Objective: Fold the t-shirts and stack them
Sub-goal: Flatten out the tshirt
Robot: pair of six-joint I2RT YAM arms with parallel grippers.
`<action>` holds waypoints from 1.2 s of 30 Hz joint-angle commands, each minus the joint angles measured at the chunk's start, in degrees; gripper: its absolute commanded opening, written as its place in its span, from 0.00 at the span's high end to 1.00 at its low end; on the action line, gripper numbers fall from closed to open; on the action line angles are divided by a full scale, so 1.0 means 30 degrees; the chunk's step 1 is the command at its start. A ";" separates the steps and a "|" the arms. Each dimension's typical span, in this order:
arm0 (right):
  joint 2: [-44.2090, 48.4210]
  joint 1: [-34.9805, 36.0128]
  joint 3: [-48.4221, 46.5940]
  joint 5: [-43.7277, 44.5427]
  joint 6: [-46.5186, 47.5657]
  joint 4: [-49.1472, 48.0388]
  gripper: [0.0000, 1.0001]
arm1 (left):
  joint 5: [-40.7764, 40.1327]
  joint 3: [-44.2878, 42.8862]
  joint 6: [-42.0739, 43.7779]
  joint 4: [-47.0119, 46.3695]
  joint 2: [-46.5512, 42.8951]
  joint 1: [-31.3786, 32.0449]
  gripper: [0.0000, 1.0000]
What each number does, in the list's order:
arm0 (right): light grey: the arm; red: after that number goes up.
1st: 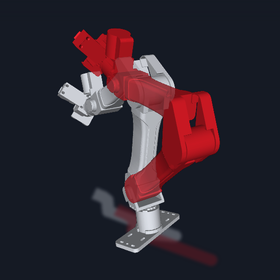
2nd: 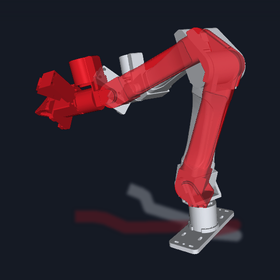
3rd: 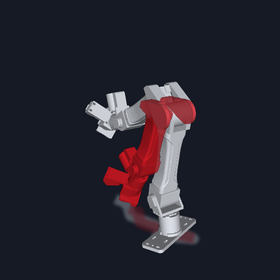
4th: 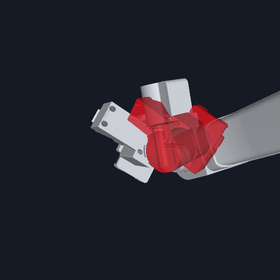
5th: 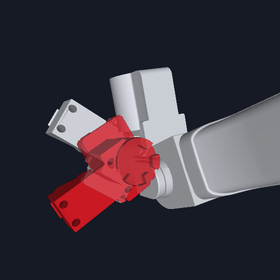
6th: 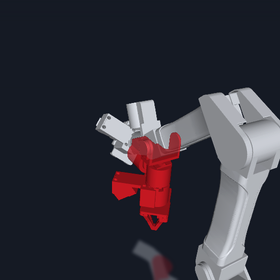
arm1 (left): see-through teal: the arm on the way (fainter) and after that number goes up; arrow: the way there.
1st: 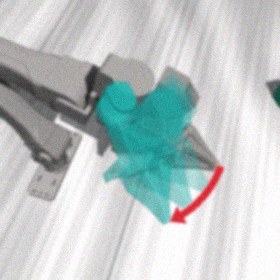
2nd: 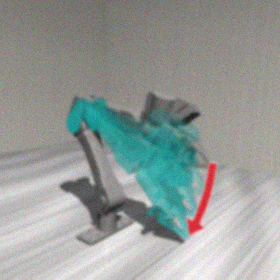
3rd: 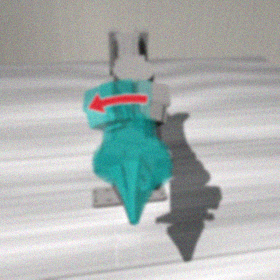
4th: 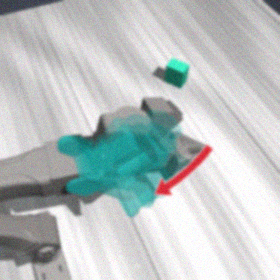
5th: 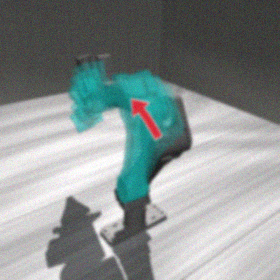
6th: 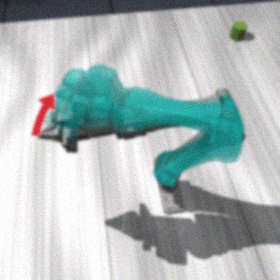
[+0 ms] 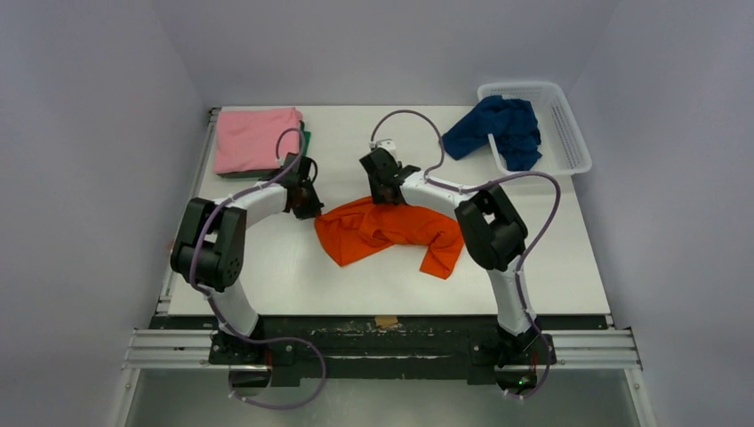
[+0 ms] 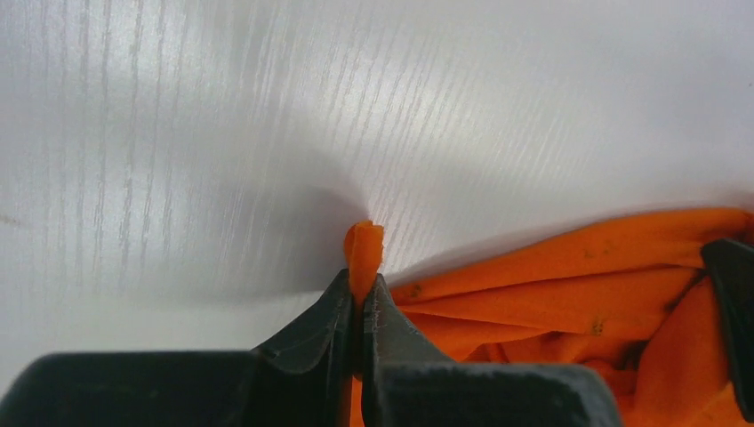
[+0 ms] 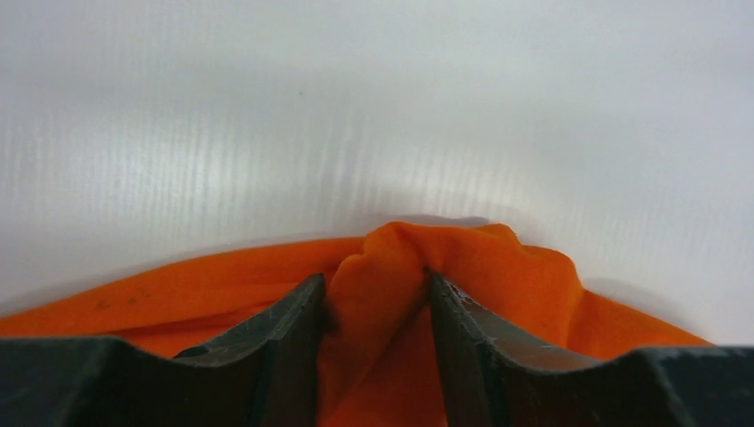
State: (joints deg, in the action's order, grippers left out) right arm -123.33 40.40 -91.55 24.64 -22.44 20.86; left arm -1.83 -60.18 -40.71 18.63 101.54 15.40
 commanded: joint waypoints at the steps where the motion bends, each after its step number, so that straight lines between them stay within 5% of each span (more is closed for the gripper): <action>1: 0.2467 -0.0660 0.1762 0.1299 -0.0831 -0.0495 0.57 | -0.0881 0.0933 0.0222 -0.0140 -0.1440 -0.0035 1.00; 6: 0.3616 -0.1266 0.3420 0.0728 -0.1041 -0.1137 0.62 | -0.1548 0.1737 0.0020 -0.0143 -0.2665 -0.0035 1.00; 12: 0.4137 -0.1575 0.4449 -0.1099 -0.0999 -0.2577 0.84 | -0.1561 0.2121 0.0001 -0.0160 -0.3205 -0.0035 1.00; 17: 0.5591 -0.1611 0.4610 0.0344 -0.0649 -0.2680 1.00 | -0.2359 0.2279 0.0122 0.0239 -0.4436 -0.0035 1.00; 26: 1.6095 -0.1663 0.8711 0.3287 0.0332 -0.3425 1.00 | -0.3215 0.3057 0.1078 0.1145 -1.4956 0.0074 1.00; 31: 2.2647 -0.1659 0.9388 -0.0645 0.2598 -0.3115 1.00 | -0.1974 0.2159 0.1838 0.1402 -2.1760 0.0169 1.00; 36: 2.5780 -0.1632 0.6555 -0.8232 0.3639 -0.1469 1.00 | 0.0765 -0.1255 0.2794 0.2300 -2.5322 0.0170 1.00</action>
State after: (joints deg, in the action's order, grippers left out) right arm -49.74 36.03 -65.36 15.16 -16.84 14.15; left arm -3.77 -56.14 -36.80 22.72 30.20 16.27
